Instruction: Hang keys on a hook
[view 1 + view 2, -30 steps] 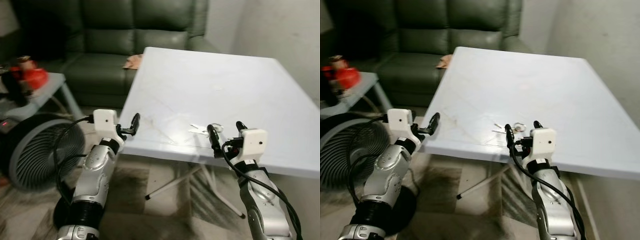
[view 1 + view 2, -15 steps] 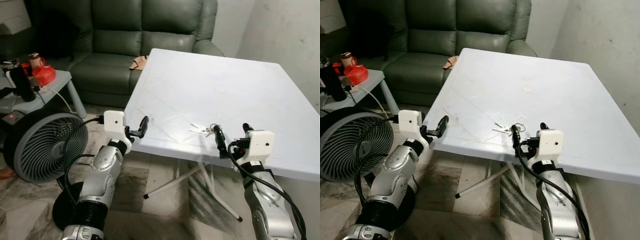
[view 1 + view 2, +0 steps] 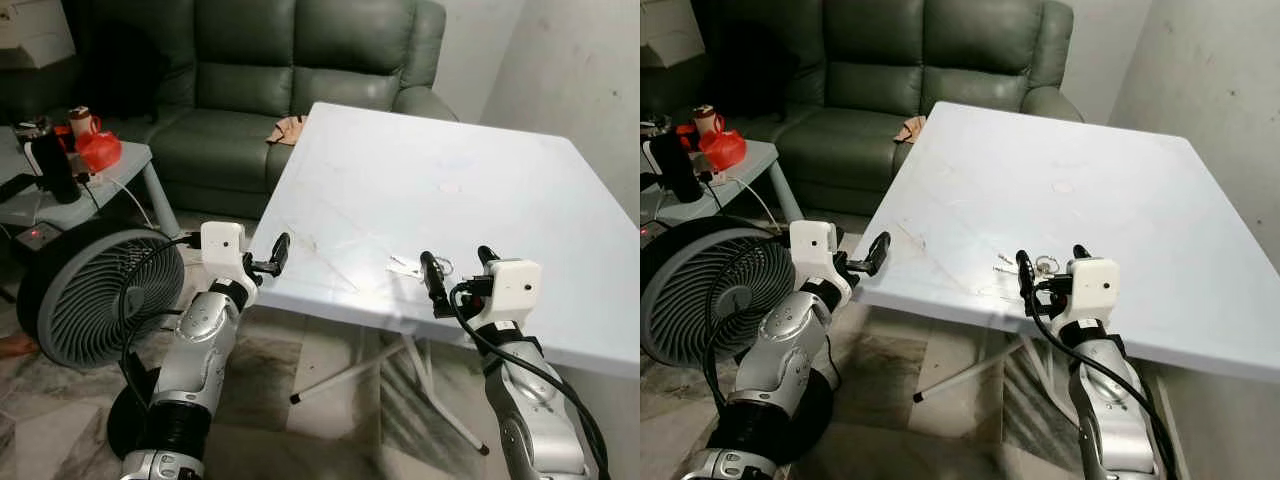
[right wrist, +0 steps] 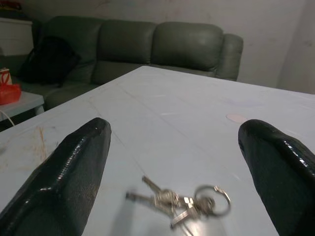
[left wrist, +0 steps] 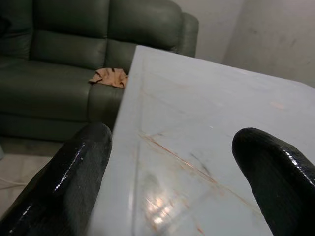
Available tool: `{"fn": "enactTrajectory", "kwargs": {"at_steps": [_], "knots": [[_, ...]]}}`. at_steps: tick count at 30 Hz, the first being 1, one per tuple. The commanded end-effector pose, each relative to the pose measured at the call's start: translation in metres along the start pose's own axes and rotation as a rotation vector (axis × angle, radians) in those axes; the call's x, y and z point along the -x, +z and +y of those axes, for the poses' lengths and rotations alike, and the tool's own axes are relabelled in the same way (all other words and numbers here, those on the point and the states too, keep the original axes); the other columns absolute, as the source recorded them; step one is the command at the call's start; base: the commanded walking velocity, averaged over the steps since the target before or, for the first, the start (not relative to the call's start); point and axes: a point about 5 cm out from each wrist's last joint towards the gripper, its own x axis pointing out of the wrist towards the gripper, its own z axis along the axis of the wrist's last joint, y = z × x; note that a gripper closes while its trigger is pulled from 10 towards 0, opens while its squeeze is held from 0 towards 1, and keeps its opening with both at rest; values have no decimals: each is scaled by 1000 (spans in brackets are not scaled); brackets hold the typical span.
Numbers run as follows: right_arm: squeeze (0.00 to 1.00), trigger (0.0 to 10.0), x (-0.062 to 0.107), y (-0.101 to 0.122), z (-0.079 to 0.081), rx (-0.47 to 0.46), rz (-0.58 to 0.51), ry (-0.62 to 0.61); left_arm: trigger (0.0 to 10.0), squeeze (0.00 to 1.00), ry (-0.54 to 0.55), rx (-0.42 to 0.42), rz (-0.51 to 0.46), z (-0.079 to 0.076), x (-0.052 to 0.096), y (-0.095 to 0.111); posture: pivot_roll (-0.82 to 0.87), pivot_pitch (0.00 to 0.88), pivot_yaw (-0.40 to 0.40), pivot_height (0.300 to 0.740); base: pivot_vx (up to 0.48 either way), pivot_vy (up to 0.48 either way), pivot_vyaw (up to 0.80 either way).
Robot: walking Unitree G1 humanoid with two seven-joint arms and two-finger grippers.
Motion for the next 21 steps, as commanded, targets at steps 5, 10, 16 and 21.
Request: {"fn": "enactTrajectory", "kwargs": {"at_steps": [5, 10, 16, 21], "knots": [[0, 10000, -3, 2, 2, 13, 4, 33, 10000, 0, -5, -25, -30, -4, 0, 4, -20, 0, -38, 711, 0, 0, 0], [0, 10000, -5, 2, -2, 45, 18, 43, 10000, 0, -9, -41, -41, -6, 1, 5, -18, 0, -38, 711, 0, 0, 0], [0, 10000, -9, 2, -8, 53, 41, 51, 10000, 0, -4, -45, -40, -5, 0, 5, -12, 0, -46, 711, 0, 0, 0], [0, 10000, -11, 3, -5, 70, 50, 92, 10000, 0, -18, -57, -42, -8, 2, 4, -10, 0, -47, 711, 0, 0, 0]]}}
